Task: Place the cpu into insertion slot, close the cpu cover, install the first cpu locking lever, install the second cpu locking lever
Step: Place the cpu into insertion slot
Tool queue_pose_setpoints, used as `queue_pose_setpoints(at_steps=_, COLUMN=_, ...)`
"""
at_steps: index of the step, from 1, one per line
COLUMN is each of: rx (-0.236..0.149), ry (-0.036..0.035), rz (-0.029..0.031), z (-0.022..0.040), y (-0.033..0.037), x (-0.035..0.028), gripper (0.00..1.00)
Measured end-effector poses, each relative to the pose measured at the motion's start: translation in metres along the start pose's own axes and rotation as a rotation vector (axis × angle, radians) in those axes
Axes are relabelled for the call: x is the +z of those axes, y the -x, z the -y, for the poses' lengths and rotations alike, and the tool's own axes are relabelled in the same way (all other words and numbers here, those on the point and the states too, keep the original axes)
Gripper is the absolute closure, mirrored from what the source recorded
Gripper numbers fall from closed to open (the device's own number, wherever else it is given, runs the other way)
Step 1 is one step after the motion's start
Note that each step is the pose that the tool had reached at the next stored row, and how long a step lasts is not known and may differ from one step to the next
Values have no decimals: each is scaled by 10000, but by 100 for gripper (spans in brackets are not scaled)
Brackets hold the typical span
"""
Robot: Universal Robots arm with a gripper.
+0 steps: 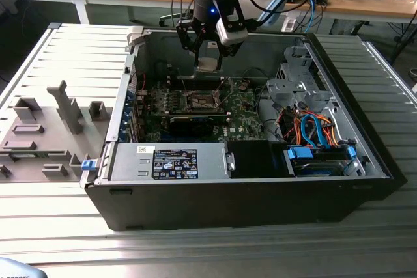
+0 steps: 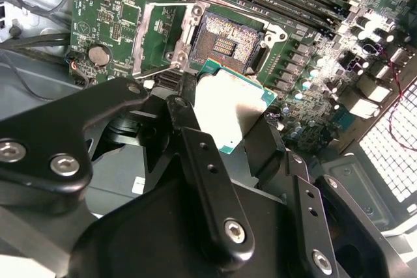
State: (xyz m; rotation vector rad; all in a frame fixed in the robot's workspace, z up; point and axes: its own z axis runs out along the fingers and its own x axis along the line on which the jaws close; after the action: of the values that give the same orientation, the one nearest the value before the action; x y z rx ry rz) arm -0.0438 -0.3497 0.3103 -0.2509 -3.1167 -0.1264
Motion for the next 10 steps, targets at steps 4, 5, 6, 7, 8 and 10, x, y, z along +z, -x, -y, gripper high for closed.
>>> queue_pose_setpoints(at_steps=4, rx=58, ry=1, rz=5, z=0, y=0, x=1, gripper=46)
queue_pose_setpoints(at_steps=5, rx=66, ry=1, rz=6, z=0, y=0, x=1, gripper=46)
queue_pose_setpoints(at_steps=6, rx=74, ry=1, rz=6, z=0, y=0, x=1, gripper=46)
queue_pose_setpoints(at_steps=7, rx=85, ry=1, rz=7, z=0, y=0, x=1, gripper=46)
queue_pose_setpoints(at_steps=8, rx=91, ry=2, rz=7, z=0, y=0, x=1, gripper=46)
queue_pose_setpoints(at_steps=10, rx=122, ry=1, rz=10, z=0, y=0, x=1, gripper=46)
